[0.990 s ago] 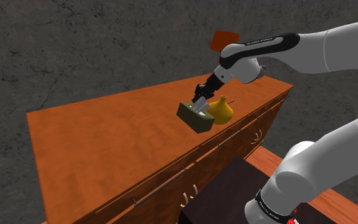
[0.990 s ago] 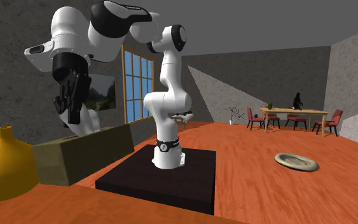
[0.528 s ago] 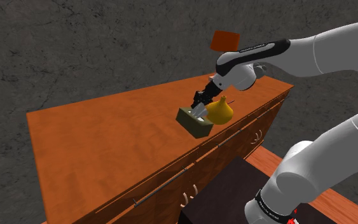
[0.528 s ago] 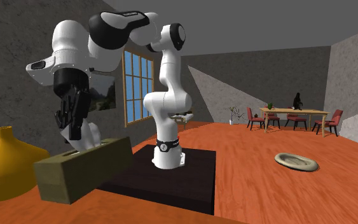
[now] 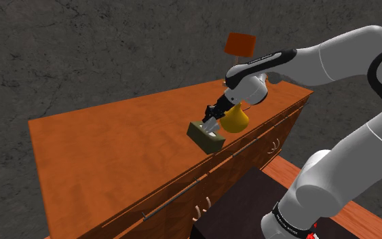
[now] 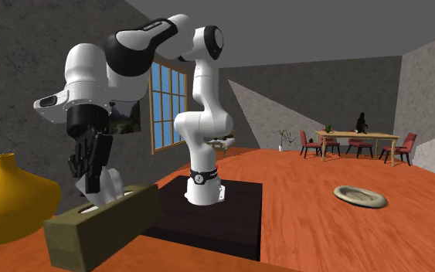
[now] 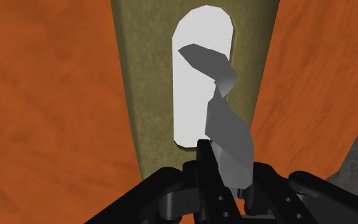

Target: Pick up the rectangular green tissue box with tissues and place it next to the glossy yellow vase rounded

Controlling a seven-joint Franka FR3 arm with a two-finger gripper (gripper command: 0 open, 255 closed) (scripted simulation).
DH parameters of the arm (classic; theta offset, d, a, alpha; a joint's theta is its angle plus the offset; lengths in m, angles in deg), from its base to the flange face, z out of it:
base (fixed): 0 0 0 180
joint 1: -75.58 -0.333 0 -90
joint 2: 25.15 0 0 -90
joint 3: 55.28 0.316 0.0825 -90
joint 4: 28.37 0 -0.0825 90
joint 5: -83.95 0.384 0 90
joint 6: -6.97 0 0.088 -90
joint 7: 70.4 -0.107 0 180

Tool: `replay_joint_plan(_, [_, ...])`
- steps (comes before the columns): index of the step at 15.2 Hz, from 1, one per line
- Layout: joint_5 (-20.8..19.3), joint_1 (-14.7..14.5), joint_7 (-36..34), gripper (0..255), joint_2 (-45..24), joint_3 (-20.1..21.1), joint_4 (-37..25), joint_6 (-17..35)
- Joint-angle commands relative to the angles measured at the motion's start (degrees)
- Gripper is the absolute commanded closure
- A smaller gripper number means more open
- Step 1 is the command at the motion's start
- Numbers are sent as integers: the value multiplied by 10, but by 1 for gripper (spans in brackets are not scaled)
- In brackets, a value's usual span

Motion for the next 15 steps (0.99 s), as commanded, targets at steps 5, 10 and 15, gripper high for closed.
replay_joint_plan(5, [28,-8,29,255,-17,-5,8,18])
replay_joint_plan(10, [28,-8,30,255,-17,-5,8,18])
replay_joint_plan(15, [28,-8,30,0,-17,-5,8,18])
